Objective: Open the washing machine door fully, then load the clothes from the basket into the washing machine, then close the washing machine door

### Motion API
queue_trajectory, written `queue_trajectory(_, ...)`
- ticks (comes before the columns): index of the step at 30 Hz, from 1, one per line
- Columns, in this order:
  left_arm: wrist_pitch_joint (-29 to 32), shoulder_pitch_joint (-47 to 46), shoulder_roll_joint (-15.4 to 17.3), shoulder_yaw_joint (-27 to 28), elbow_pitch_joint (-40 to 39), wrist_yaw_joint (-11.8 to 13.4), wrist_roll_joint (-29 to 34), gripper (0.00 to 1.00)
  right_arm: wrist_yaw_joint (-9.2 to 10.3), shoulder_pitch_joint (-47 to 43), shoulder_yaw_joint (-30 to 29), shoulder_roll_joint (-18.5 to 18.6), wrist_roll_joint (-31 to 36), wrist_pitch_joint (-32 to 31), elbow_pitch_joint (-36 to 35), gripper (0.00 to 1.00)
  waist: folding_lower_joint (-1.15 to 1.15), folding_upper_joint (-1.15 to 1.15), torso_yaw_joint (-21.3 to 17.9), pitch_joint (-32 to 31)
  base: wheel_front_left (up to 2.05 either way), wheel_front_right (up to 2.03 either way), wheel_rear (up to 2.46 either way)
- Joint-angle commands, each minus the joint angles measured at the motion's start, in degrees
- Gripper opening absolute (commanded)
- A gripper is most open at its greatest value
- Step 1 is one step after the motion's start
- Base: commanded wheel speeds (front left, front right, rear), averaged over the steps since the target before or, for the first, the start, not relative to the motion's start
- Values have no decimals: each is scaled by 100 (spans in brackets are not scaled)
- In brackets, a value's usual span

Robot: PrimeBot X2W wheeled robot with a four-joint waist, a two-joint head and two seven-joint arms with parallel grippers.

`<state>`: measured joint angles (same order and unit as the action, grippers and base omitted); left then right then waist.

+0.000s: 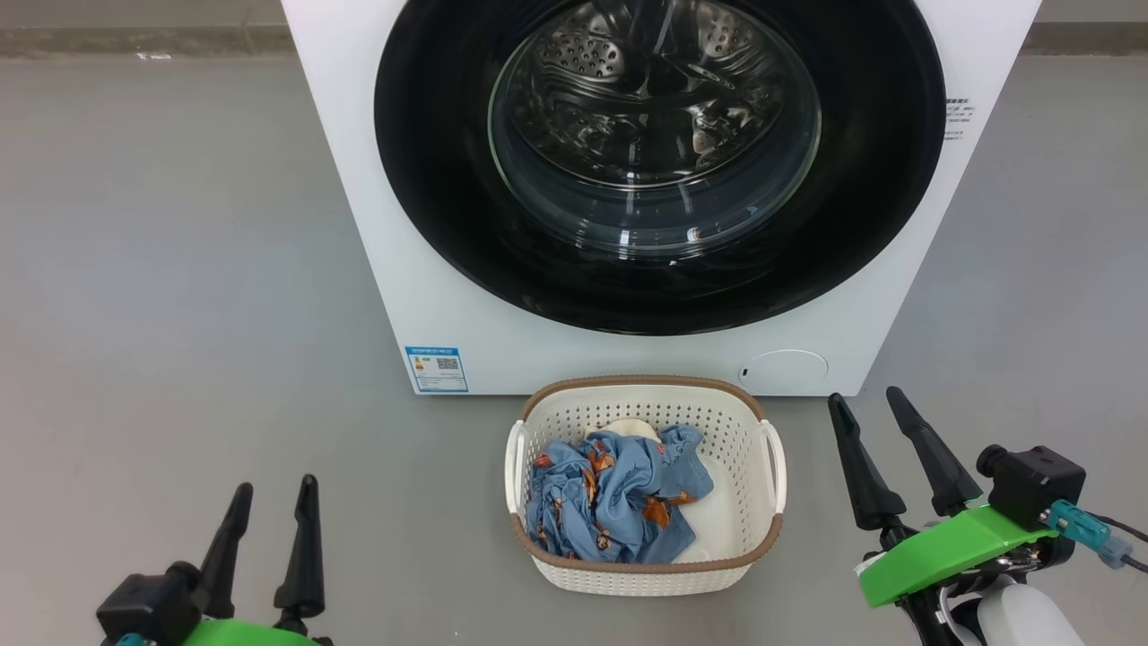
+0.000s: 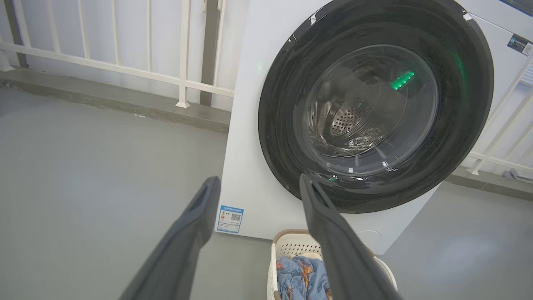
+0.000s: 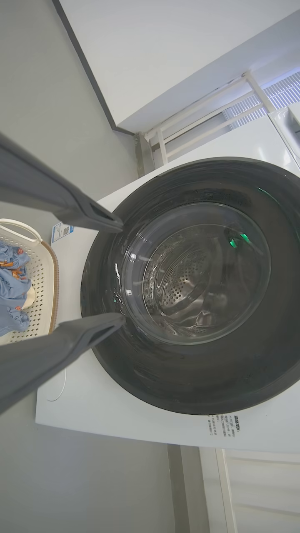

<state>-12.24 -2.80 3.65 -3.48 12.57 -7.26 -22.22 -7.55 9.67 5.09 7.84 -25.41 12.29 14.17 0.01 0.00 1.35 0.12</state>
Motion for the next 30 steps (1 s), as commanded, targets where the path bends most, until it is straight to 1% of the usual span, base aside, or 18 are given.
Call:
queue_trajectory(1,-73,-245,117,144,-170,-16,162,100,6,255,161,67,138,73,-135,100,0,0,2,1,0,0,0)
queue_trajectory(12,-275,-280,126,155,-218,-23,912,100,6,358,242,103,865,271,-107,100,0,0,18,11,0,0,0)
queue_trajectory(30,-275,-297,113,206,-214,-23,905,100,6,350,202,84,865,271,-75,100,0,0,28,11,0,0,0)
